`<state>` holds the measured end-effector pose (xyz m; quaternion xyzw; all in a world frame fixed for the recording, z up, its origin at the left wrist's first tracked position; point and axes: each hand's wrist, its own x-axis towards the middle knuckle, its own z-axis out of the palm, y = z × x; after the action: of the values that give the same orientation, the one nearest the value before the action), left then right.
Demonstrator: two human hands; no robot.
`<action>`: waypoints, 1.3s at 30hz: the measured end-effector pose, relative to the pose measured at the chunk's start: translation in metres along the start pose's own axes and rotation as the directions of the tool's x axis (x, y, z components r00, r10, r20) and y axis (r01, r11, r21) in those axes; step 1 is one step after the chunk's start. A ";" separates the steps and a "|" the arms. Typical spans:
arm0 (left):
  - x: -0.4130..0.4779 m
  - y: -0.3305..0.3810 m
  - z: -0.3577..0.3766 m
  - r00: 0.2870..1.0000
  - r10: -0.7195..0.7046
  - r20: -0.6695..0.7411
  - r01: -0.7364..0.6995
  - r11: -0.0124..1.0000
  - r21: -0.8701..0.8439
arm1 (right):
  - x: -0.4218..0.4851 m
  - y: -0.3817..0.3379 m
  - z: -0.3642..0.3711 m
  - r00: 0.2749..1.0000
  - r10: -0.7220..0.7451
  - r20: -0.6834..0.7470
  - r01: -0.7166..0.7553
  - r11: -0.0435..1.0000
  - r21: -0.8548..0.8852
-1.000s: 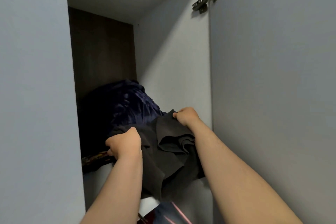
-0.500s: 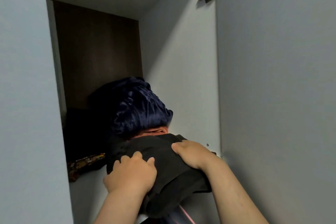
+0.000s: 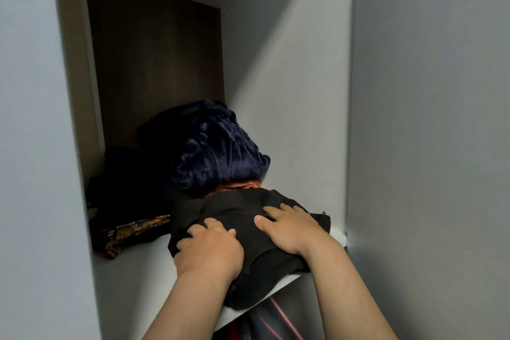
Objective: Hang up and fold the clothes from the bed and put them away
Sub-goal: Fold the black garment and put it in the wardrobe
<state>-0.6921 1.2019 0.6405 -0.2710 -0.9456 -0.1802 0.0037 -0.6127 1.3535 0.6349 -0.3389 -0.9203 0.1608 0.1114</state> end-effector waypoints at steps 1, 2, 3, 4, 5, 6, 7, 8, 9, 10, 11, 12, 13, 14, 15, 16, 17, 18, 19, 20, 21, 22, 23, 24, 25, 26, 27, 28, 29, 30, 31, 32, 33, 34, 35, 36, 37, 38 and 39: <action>0.003 0.002 0.001 1.000 -0.005 0.007 0.005 1.000 -0.010 | 0.005 0.001 0.000 1.000 -0.002 0.010 0.002 1.000 -0.007; 0.005 0.002 0.002 1.000 -0.008 0.013 0.009 1.000 -0.018 | 0.009 0.002 0.000 1.000 -0.008 0.015 0.008 1.000 -0.009; 0.006 0.002 0.003 1.000 -0.011 0.015 0.011 1.000 -0.020 | 0.011 0.002 0.000 1.000 -0.015 0.012 0.015 1.000 -0.003; 0.006 0.001 0.003 1.000 -0.013 0.014 0.014 1.000 -0.021 | 0.011 0.002 0.000 1.000 -0.023 -0.003 0.023 1.000 0.003; 0.006 0.001 0.002 1.000 -0.015 0.012 0.015 1.000 -0.025 | 0.011 0.002 0.001 0.999 -0.034 -0.030 0.034 0.999 0.002; 0.005 0.001 0.000 1.000 -0.013 0.011 0.014 0.999 -0.040 | 0.008 0.002 0.001 0.996 -0.048 -0.069 0.048 0.999 -0.006; 0.001 0.000 -0.002 1.000 -0.008 0.007 0.008 0.998 -0.066 | 0.003 0.001 0.000 0.990 -0.071 -0.120 0.070 0.997 -0.015; -0.003 -0.003 -0.004 1.000 0.007 -0.005 -0.007 0.995 -0.100 | -0.003 -0.001 0.000 0.977 -0.103 -0.187 0.102 0.995 -0.015; -0.010 -0.006 -0.004 0.999 0.032 -0.028 -0.035 0.990 -0.138 | -0.010 -0.002 0.000 0.954 -0.139 -0.264 0.145 0.990 0.000; -0.018 -0.010 -0.004 0.996 0.068 -0.064 -0.078 0.981 -0.179 | -0.018 -0.003 0.000 0.925 -0.171 -0.338 0.193 0.981 0.033; -0.028 -0.015 -0.003 0.988 0.111 -0.110 -0.133 0.966 -0.222 | -0.027 -0.005 0.003 0.896 -0.192 -0.401 0.245 0.965 0.087; -0.040 -0.022 -0.002 0.973 0.158 -0.169 -0.199 0.942 -0.270 | -0.039 -0.007 0.008 0.867 -0.199 -0.457 0.299 0.941 0.157; -0.052 -0.030 -0.002 0.947 0.207 -0.246 -0.282 0.903 -0.323 | -0.051 -0.011 0.015 0.835 -0.200 -0.513 0.355 0.908 0.224; -0.065 -0.042 -0.001 0.904 0.244 -0.351 -0.377 0.843 -0.384 | -0.065 -0.015 0.026 0.799 -0.192 -0.570 0.407 0.871 0.277; -0.079 -0.055 0.000 0.849 0.255 -0.463 -0.470 0.765 -0.440 | -0.080 -0.019 0.039 0.760 -0.170 -0.627 0.449 0.836 0.317; -0.095 -0.069 0.003 0.799 0.250 -0.547 -0.550 0.672 -0.497 | -0.096 -0.024 0.053 0.716 -0.134 -0.685 0.483 0.804 0.347; -0.112 -0.082 0.007 0.774 0.231 -0.589 -0.599 0.570 -0.563 | -0.111 -0.028 0.066 0.660 -0.101 -0.744 0.520 0.777 0.356; -0.127 -0.095 0.015 0.772 0.202 -0.603 -0.616 0.471 -0.631 | -0.124 -0.031 0.078 0.606 -0.086 -0.791 0.557 0.756 0.344; -0.141 -0.106 0.026 0.789 0.175 -0.589 -0.606 0.383 -0.698 | -0.134 -0.034 0.089 0.571 -0.085 -0.816 0.585 0.740 0.332; -0.150 -0.114 0.039 0.822 0.151 -0.549 -0.566 0.319 -0.760 | -0.141 -0.035 0.099 0.570 -0.080 -0.818 0.597 0.724 0.346; -0.156 -0.120 0.054 0.864 0.125 -0.488 -0.502 0.284 -0.817 | -0.146 -0.035 0.107 0.601 -0.060 -0.797 0.593 0.702 0.394; -0.158 -0.124 0.068 0.904 0.103 -0.416 -0.427 0.287 -0.858 | -0.149 -0.035 0.115 0.650 -0.025 -0.760 0.573 0.673 0.468; -0.158 -0.124 0.078 0.931 0.090 -0.355 -0.364 0.332 -0.870 | -0.151 -0.036 0.120 0.709 0.019 -0.705 0.537 0.633 0.558; -0.155 -0.123 0.084 0.950 0.091 -0.300 -0.310 0.404 -0.860 | -0.153 -0.037 0.124 0.777 0.056 -0.627 0.487 0.577 0.655; -0.150 -0.120 0.088 0.965 0.096 -0.242 -0.258 0.479 -0.839 | -0.155 -0.039 0.126 0.841 0.070 -0.536 0.431 0.512 0.743; -0.144 -0.117 0.090 0.981 0.103 -0.166 -0.195 0.552 -0.811 | -0.157 -0.040 0.128 0.890 0.066 -0.452 0.376 0.455 0.807; -0.137 -0.113 0.092 0.991 0.096 -0.088 -0.129 0.622 -0.773 | -0.159 -0.040 0.128 0.919 0.054 -0.391 0.335 0.417 0.845; -0.130 -0.112 0.095 0.995 0.102 -0.014 -0.079 0.669 -0.739 | -0.160 -0.041 0.128 0.937 0.041 -0.348 0.304 0.397 0.866; -0.124 -0.111 0.098 0.990 0.127 0.058 -0.042 0.670 -0.741 | -0.161 -0.042 0.126 0.948 0.028 -0.316 0.280 0.388 0.878; -0.123 -0.111 0.099 0.974 0.182 0.136 -0.010 0.633 -0.774 | -0.162 -0.042 0.124 0.957 0.015 -0.291 0.262 0.390 0.883; -0.125 -0.112 0.100 0.946 0.256 0.201 0.009 0.598 -0.801 | -0.163 -0.042 0.121 0.962 0.000 -0.272 0.249 0.400 0.882; -0.128 -0.112 0.099 0.921 0.309 0.239 0.011 0.591 -0.807 | -0.165 -0.041 0.117 0.967 -0.017 -0.253 0.237 0.413 0.879; -0.131 -0.113 0.100 0.903 0.341 0.261 0.026 0.565 -0.825 | -0.166 -0.040 0.114 0.973 -0.033 -0.230 0.222 0.422 0.879; -0.132 -0.114 0.101 0.895 0.345 0.283 0.073 0.513 -0.856 | -0.168 -0.039 0.111 0.978 -0.046 -0.204 0.205 0.421 0.884; -0.133 -0.114 0.101 0.890 0.320 0.326 0.151 0.467 -0.871 | -0.170 -0.038 0.109 0.982 -0.055 -0.182 0.189 0.413 0.891; -0.136 -0.114 0.100 0.877 0.311 0.367 0.210 0.439 -0.874 | -0.172 -0.037 0.106 0.984 -0.064 -0.168 0.179 0.408 0.895; -0.141 -0.114 0.097 0.859 0.333 0.389 0.256 0.378 -0.889 | -0.174 -0.034 0.103 0.984 -0.075 -0.159 0.176 0.409 0.896; -0.148 -0.115 0.091 0.848 0.387 0.362 0.238 0.333 -0.912 | -0.176 -0.032 0.099 0.984 -0.091 -0.151 0.175 0.402 0.899; -0.155 -0.114 0.083 0.840 0.444 0.311 0.190 0.295 -0.936 | -0.180 -0.030 0.094 0.983 -0.108 -0.146 0.177 0.389 0.904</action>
<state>-0.6113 1.0612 0.5079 -0.3354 -0.5894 -0.6188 -0.3965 -0.5259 1.1929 0.5423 -0.1475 -0.7039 0.6164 0.3207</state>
